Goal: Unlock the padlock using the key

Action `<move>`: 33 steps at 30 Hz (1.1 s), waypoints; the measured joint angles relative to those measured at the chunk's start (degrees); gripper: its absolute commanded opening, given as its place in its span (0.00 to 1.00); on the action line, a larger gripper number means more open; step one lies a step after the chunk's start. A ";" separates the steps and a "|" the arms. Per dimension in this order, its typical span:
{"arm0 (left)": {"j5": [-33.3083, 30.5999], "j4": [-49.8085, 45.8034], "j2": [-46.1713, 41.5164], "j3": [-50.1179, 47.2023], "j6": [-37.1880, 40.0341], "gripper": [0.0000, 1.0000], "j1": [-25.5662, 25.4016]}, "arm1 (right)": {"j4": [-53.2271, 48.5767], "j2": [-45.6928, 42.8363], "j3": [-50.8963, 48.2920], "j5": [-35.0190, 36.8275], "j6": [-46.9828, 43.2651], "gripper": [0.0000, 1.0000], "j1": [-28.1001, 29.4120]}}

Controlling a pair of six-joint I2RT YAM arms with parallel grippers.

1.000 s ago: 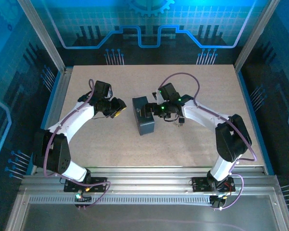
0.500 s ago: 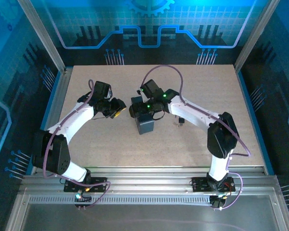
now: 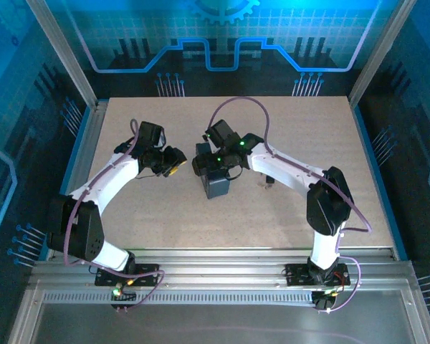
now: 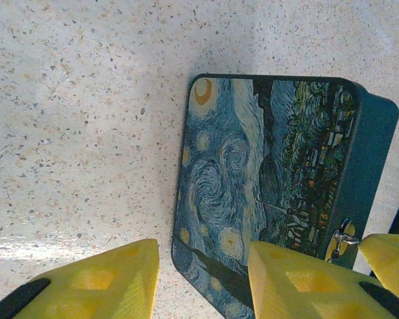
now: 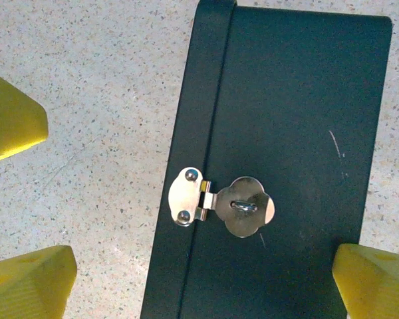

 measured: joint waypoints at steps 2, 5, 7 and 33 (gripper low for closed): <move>0.00 0.00 0.00 0.00 -0.02 0.40 0.00 | -0.79 -0.24 0.00 0.02 0.00 1.00 0.00; 0.00 0.02 0.00 0.00 -0.04 0.40 0.00 | -1.81 -0.87 0.00 0.37 -0.22 1.00 0.00; 0.00 0.04 0.00 0.00 -0.04 0.40 0.00 | -2.05 -1.20 0.00 0.44 -0.33 1.00 0.00; -0.02 0.02 -0.02 0.00 0.02 0.40 0.00 | 6.75 -0.74 -8.74 -8.63 3.63 0.75 -2.97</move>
